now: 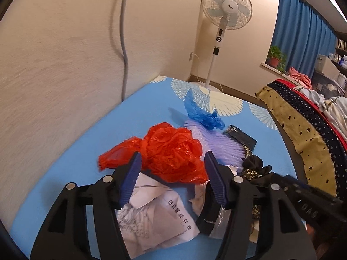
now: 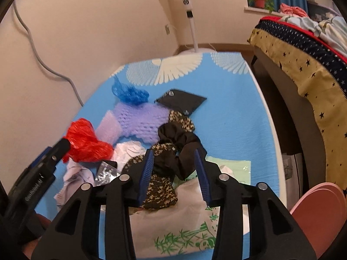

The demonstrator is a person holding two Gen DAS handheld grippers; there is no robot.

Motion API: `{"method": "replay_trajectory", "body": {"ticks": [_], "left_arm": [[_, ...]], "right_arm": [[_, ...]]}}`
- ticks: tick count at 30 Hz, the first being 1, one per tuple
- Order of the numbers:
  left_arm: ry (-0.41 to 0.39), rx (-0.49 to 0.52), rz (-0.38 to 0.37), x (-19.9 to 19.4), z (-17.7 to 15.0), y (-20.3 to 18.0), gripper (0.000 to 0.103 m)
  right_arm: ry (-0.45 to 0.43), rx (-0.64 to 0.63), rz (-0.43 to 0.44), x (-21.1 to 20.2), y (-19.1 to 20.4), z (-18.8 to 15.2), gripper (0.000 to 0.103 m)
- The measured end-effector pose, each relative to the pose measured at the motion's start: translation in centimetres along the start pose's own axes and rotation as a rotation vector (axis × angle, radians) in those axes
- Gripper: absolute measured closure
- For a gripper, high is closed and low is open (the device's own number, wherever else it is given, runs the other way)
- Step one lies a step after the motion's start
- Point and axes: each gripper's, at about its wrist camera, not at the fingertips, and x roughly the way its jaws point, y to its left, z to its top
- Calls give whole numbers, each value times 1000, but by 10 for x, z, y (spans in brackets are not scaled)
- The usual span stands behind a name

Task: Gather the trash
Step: 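Grasp the red plastic bag with the left tool while the right tool grasps the leopard-print item, then carry both held items over the pink bin and open both tools to drop them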

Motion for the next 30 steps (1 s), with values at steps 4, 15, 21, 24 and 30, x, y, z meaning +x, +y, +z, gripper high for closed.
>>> {"method": "replay_trajectory", "body": {"ticks": [4,15,21,24,30], "left_arm": [[30,31,4,10,-2,-6,48],[10,51,-7,-4,11,-4,84],[-39,71,-31,-34,25,-9,85],[-58,83,-41,-52,27,-11,85],[-83,92,-76,-82,28,-14,85]], "right_arm": [[28,-22,-6,9,3,-4,63],[-17,-49,43,-5,10,6,100],[-103,-79,68,-52,22,22,100],[-131,-83,63,-75,23,23,100],[-177,-59,39,-124,18,15,100]]}}
